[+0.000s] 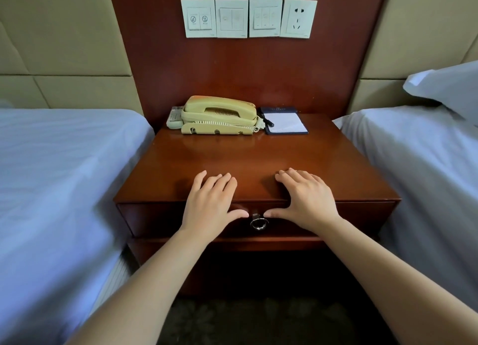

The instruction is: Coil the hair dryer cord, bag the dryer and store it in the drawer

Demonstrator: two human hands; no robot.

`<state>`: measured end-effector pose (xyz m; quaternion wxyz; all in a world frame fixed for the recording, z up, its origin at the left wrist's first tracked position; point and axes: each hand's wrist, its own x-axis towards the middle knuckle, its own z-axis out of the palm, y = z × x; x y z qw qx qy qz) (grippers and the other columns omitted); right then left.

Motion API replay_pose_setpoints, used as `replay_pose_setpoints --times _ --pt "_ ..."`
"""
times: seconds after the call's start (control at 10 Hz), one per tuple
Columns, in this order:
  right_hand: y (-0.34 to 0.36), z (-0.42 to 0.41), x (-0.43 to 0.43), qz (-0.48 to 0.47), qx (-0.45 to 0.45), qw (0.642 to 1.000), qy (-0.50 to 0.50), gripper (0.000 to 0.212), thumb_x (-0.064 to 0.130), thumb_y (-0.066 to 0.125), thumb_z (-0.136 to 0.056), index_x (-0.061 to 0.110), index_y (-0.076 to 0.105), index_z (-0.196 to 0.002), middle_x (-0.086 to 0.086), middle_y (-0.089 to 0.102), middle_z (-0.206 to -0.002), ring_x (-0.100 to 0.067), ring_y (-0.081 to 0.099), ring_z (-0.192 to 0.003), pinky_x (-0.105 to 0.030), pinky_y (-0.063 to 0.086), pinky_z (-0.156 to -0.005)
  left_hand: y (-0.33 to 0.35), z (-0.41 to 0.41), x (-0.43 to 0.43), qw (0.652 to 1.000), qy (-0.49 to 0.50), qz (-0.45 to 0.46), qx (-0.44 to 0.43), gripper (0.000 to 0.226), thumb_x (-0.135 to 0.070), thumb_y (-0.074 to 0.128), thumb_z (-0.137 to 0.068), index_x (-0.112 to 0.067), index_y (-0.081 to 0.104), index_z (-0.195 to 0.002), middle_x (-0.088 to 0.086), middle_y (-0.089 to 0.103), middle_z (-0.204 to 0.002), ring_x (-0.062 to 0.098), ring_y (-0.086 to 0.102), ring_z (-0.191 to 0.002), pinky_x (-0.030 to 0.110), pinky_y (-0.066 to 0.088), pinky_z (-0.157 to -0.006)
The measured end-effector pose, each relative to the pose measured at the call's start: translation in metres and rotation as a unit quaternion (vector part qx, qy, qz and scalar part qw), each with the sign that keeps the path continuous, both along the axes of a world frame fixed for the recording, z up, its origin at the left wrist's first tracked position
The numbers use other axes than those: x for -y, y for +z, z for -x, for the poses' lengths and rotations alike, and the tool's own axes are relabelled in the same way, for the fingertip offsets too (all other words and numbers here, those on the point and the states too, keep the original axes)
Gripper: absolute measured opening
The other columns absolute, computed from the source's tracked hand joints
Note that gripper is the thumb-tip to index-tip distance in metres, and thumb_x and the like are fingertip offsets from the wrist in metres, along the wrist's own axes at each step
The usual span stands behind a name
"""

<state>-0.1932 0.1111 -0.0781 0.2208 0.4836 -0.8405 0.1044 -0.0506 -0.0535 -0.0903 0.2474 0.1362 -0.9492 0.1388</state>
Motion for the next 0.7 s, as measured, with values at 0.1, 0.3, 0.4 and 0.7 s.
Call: replay_pose_setpoints --times 0.1,0.3,0.4,0.7 --pt "0.005 -0.002 -0.002 -0.009 0.019 1.0 0.007 0.083 0.078 0.061 -0.055 0.016 0.062 -0.11 0.002 0.066 -0.104 -0.024 0.064 -0.098 -0.033 0.05 -0.081 0.005 0.0 -0.002 1.0 0.006 -0.012 0.015 0.075 -0.066 0.073 -0.057 -0.007 0.07 -0.103 0.008 0.073 -0.108 0.026 0.069 -0.099 0.044 0.048 -0.094" --pt "0.031 0.008 0.0 -0.013 0.14 0.99 0.027 0.044 0.054 0.039 -0.091 0.018 0.062 -0.097 0.003 0.061 -0.097 -0.021 0.056 -0.095 -0.035 0.046 -0.072 0.053 0.011 0.012 0.988 -0.063 -0.106 0.089 0.048 -0.061 0.041 -0.088 -0.019 0.064 -0.093 -0.005 0.066 -0.092 0.018 0.06 -0.09 0.031 0.043 -0.069" --pt "0.045 0.029 0.013 -0.081 0.141 0.986 0.044 0.035 0.044 0.037 -0.096 0.019 0.061 -0.096 0.003 0.059 -0.096 -0.018 0.052 -0.094 -0.035 0.048 -0.073 0.08 0.036 0.031 0.965 -0.072 -0.208 0.143 0.042 -0.051 0.039 -0.094 -0.018 0.056 -0.073 -0.006 0.055 -0.066 0.014 0.053 -0.064 0.031 0.042 -0.064" --pt "0.097 0.154 0.1 -0.13 0.228 0.965 0.003 0.027 0.027 0.041 -0.094 0.015 0.06 -0.079 -0.004 0.065 -0.091 -0.026 0.059 -0.084 -0.038 0.051 -0.075 0.121 0.157 0.118 0.928 -0.059 -0.315 0.191 0.033 -0.04 0.045 -0.095 -0.015 0.062 -0.081 0.003 0.07 -0.082 0.018 0.067 -0.071 0.038 0.051 -0.067"
